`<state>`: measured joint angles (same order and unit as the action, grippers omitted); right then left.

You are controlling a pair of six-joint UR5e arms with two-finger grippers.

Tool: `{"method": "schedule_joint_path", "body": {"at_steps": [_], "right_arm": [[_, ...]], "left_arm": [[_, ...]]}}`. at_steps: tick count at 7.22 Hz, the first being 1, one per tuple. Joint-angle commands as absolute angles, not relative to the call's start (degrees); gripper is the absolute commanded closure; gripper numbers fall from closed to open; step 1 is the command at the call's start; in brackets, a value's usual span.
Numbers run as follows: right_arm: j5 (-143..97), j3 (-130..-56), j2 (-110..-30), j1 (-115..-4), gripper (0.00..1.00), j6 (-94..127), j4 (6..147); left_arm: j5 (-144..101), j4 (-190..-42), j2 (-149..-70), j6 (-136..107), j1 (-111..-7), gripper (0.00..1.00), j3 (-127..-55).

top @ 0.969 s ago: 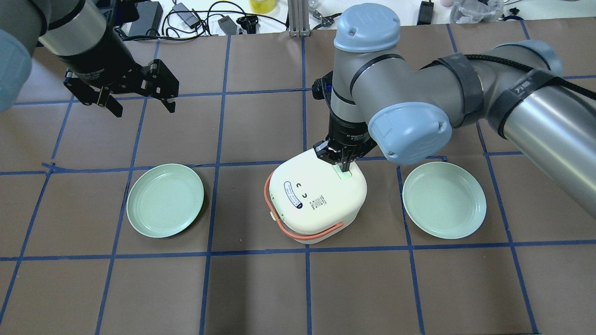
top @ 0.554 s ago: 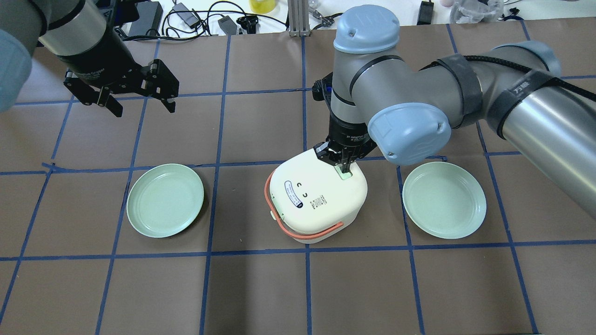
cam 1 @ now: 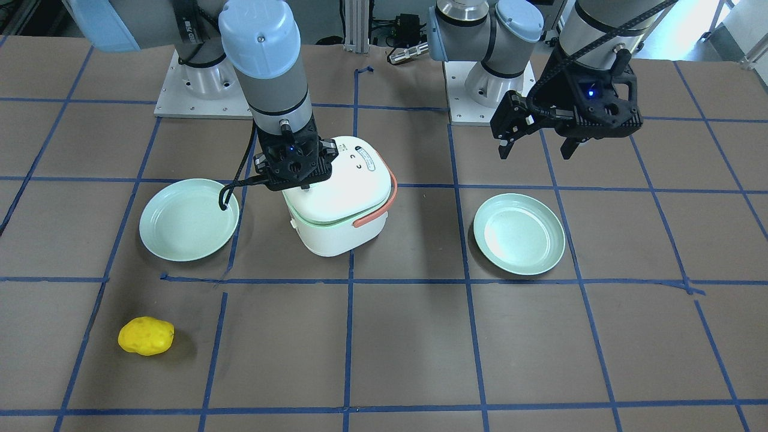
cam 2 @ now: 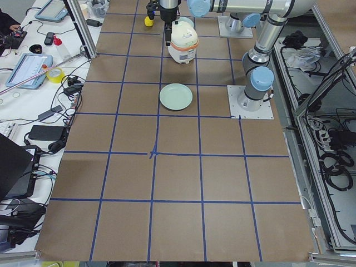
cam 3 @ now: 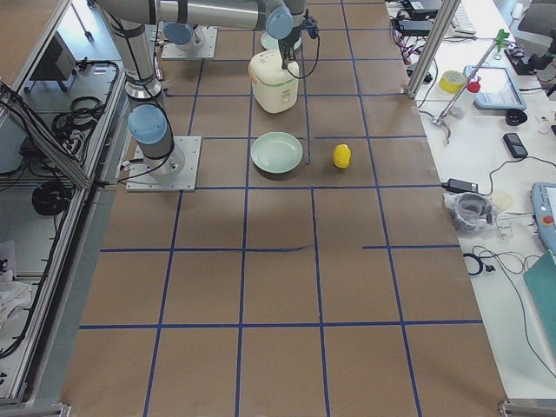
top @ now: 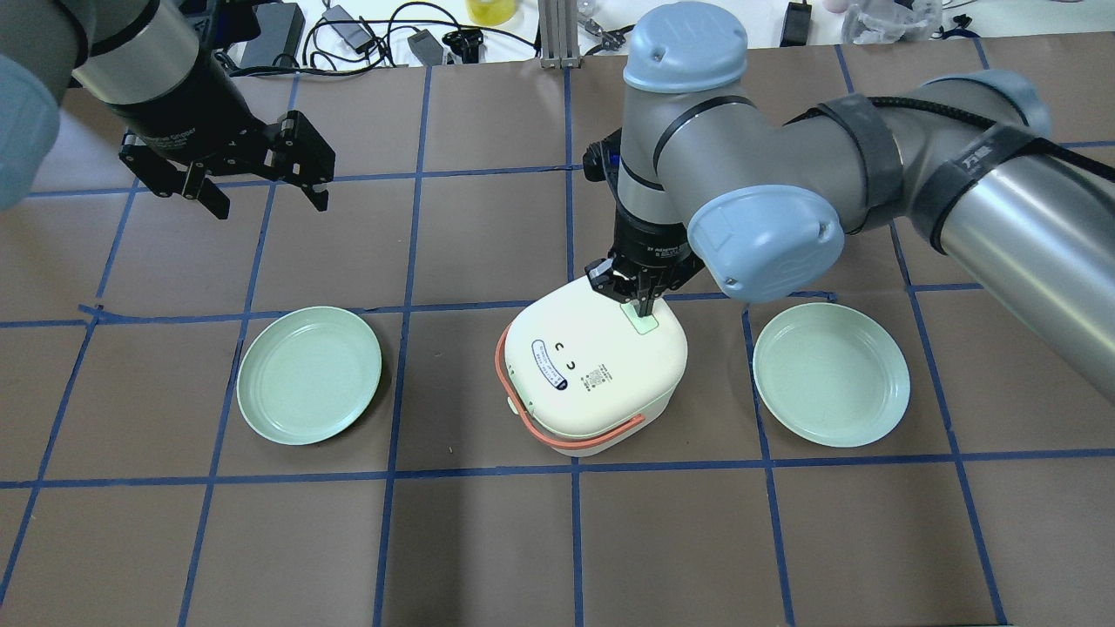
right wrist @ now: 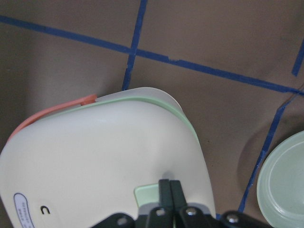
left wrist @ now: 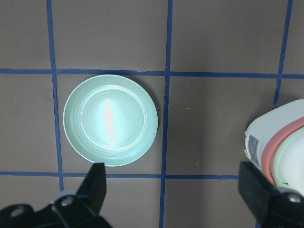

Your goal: Press rice cooker button

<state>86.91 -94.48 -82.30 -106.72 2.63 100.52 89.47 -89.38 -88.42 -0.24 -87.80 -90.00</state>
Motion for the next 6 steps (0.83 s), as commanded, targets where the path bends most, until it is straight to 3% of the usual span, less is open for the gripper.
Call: {"method": "schedule_joint_path", "body": {"at_steps": [1,3,6], "right_arm": [[87.8,-86.3,-83.8,-106.7,0.0,3.7,96.4],[92.7,-81.1,-83.8,-103.9,0.0,3.5,89.7],[94.7,-81.1,-83.8,-99.3,0.0,3.6,86.1]], "left_arm": [[89.5,-89.4,-88.4,-0.3,-87.8,0.0,-90.0],[89.5,-89.4,-88.4,-0.3,-87.8,0.0,-90.0],[89.5,-89.4,-88.4,-0.2,-87.8,0.0,-90.0]]}}
